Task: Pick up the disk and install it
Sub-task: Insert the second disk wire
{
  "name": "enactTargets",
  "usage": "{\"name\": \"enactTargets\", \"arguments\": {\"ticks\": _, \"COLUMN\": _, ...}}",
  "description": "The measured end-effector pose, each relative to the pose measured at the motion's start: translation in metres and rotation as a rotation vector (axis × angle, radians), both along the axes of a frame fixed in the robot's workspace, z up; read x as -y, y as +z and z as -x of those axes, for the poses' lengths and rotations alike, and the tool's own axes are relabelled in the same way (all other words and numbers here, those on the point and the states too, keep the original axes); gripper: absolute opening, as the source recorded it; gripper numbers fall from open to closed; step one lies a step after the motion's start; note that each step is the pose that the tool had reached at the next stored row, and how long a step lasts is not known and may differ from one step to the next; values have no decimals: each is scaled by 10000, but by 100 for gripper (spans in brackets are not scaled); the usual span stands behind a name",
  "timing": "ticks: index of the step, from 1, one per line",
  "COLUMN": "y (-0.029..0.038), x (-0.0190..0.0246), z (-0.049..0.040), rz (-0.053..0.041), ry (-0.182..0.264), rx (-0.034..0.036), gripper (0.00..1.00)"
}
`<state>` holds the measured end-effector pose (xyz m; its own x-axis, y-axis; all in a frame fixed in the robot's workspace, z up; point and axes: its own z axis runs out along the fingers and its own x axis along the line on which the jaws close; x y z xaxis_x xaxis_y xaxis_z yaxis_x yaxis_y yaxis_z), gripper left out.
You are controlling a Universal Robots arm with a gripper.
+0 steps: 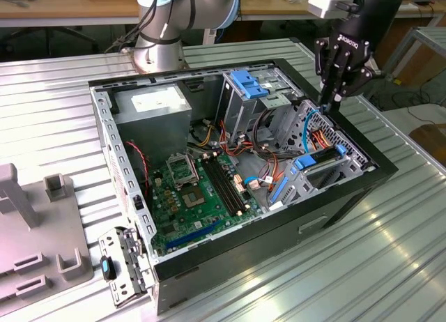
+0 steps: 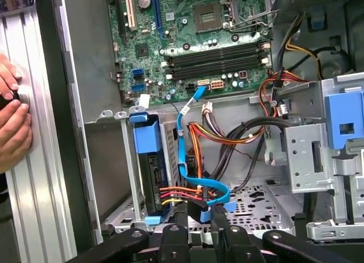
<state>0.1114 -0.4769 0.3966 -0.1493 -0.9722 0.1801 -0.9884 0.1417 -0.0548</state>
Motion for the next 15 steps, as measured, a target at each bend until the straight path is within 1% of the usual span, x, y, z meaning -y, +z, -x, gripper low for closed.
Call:
{"name": "enactTargets", "arguments": {"ticks": 4, "y": -18, "x": -8, "z": -10, "rz": 18, "ry": -383, "rx": -18, "gripper": 30}}
{"name": "enactTargets", "arguments": {"ticks": 8, "y": -25, "x": -56, "z": -23, "rz": 40, "ry": -532, "rx": -23, "gripper": 30}}
{"name": "enactTargets", "arguments": {"ticks": 10, "y": -36, "x": -57, "z": -33, "rz": 45, "ry": -554, "rx": -22, "gripper": 30}}
{"name": "enactTargets", "arguments": {"ticks": 11, "y": -44, "x": -57, "z": -36, "rz": 74, "ry": -560, "rx": -22, "gripper": 30}}
{"name": "enactTargets", "arguments": {"ticks": 13, "y": -57, "x": -57, "z": -40, "rz": 204, "ry": -566, "rx": -20, "gripper": 30}}
{"name": "enactTargets", "arguments": {"ticks": 14, "y": -71, "x": -57, "z": -41, "rz": 323, "ry": -567, "rx": -16, "gripper": 30}}
{"name": "enactTargets", "arguments": {"ticks": 15, "y": -79, "x": -58, "z": -42, "rz": 378, "ry": -567, "rx": -14, "gripper": 29}}
